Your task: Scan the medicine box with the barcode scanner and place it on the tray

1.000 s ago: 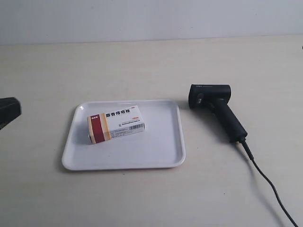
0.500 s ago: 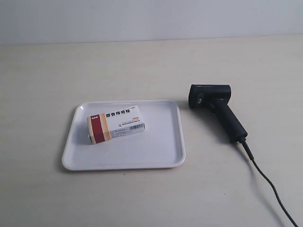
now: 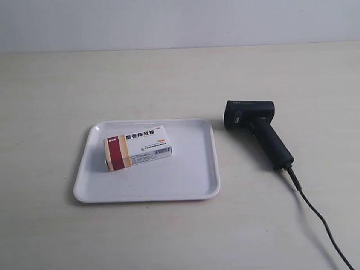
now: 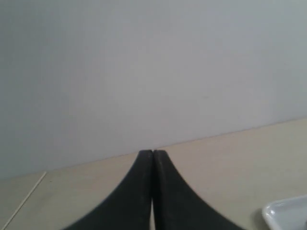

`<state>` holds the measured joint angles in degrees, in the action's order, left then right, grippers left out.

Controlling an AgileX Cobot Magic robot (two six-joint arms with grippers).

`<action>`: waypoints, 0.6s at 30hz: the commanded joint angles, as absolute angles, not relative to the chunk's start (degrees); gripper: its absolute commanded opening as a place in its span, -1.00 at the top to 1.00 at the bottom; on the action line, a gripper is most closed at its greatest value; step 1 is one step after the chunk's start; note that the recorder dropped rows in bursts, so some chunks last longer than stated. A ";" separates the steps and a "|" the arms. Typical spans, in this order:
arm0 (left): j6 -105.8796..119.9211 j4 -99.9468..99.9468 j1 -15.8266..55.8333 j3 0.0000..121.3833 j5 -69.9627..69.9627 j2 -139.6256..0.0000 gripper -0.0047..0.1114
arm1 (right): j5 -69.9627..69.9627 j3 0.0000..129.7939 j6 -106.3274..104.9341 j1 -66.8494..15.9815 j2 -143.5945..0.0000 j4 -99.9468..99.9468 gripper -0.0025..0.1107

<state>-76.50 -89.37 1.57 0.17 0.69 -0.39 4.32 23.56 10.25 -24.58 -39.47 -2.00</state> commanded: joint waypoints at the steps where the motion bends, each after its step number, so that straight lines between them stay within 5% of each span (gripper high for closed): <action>1: -77.13 -87.40 -0.15 0.00 2.26 0.00 0.90 | 4.15 23.36 10.54 -24.70 -39.22 -2.04 0.95; 14: -97.94 -99.95 0.03 0.00 2.25 0.00 0.90 | 4.15 23.36 10.54 -24.70 -39.22 -2.04 0.95; 16: -92.38 -94.65 0.03 0.00 1.60 0.00 0.90 | 4.15 23.36 10.54 -24.70 -39.22 -2.04 0.95; 18: -69.08 -67.67 0.03 0.00 -0.69 0.00 0.90 | 4.10 23.36 10.54 -24.70 -39.22 -1.97 0.95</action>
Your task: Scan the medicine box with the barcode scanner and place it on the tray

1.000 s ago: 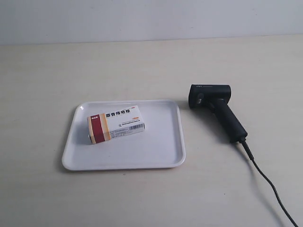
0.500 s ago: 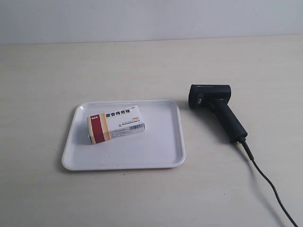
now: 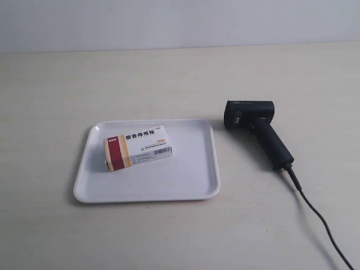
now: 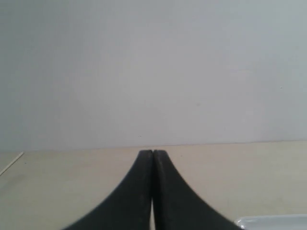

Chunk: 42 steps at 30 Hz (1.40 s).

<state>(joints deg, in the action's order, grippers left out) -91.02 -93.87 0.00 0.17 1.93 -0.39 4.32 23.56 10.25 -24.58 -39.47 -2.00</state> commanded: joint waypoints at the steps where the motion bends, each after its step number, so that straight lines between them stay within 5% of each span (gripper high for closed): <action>1: -47.39 -46.82 0.03 0.00 -3.09 0.00 0.90 | 4.20 23.36 10.54 -24.70 -39.22 -1.97 0.95; 10: -0.50 -6.52 0.03 0.00 -8.42 0.00 0.90 | 4.20 23.36 10.54 -24.70 -39.22 -1.97 0.95; 42: -0.49 -6.52 0.03 0.00 -8.42 0.00 0.90 | 4.20 23.36 10.66 -24.70 -39.22 -4.78 0.95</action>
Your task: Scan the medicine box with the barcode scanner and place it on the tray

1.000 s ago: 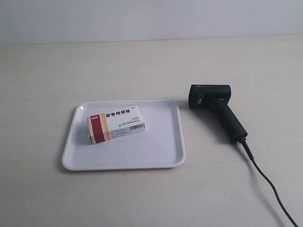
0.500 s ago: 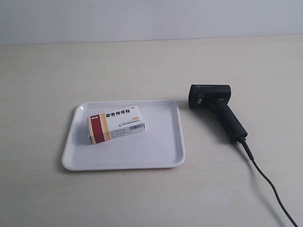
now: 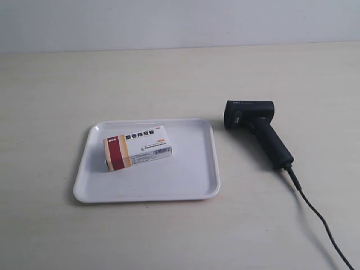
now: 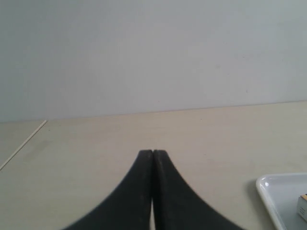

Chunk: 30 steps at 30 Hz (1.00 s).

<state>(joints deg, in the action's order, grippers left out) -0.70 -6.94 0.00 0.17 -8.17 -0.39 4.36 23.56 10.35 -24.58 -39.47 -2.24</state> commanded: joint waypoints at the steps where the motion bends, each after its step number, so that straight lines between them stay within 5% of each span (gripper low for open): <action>1: -0.49 -6.52 0.03 0.00 -8.42 0.00 0.90 | 4.20 23.25 10.66 -24.70 -38.99 -5.87 0.95; 8: -0.49 -6.52 -0.08 0.00 -8.42 0.00 0.90 | -4.91 8.06 13.12 -24.70 -25.42 0.50 0.95; 19: -0.49 -6.52 -0.08 0.00 -8.42 0.00 0.90 | 6.43 0.14 13.12 -24.18 -4.16 0.39 0.95; 30: -0.49 -6.52 -0.08 0.00 -8.42 0.00 0.90 | 9.15 0.00 13.12 -3.82 0.00 0.93 0.95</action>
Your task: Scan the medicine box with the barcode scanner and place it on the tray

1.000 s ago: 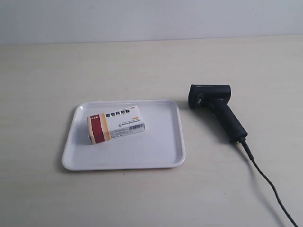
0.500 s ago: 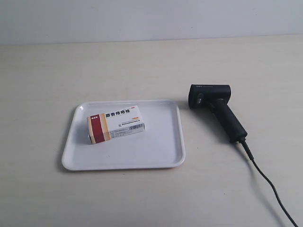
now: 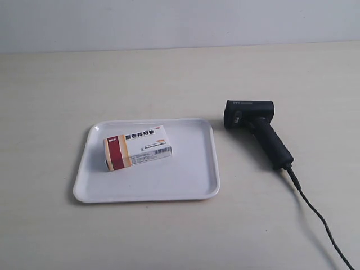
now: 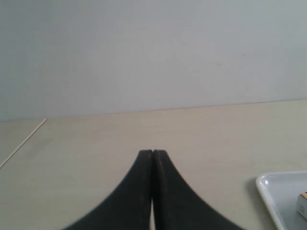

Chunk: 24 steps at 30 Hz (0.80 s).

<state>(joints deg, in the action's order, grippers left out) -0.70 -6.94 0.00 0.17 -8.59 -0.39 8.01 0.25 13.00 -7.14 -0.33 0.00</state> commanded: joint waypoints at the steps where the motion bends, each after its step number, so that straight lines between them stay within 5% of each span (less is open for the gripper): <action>1: -0.49 -6.52 -0.08 0.00 -8.42 0.00 0.90 | 9.37 0.00 13.12 -3.83 0.00 1.30 0.95; 24: -0.49 -6.52 -0.08 0.00 -8.42 0.00 0.90 | 10.38 0.00 13.38 -3.83 0.00 0.56 0.95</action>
<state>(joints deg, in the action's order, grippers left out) -0.70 -6.94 0.00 0.17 -8.59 -0.39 10.31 0.25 13.33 -4.20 -0.33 0.61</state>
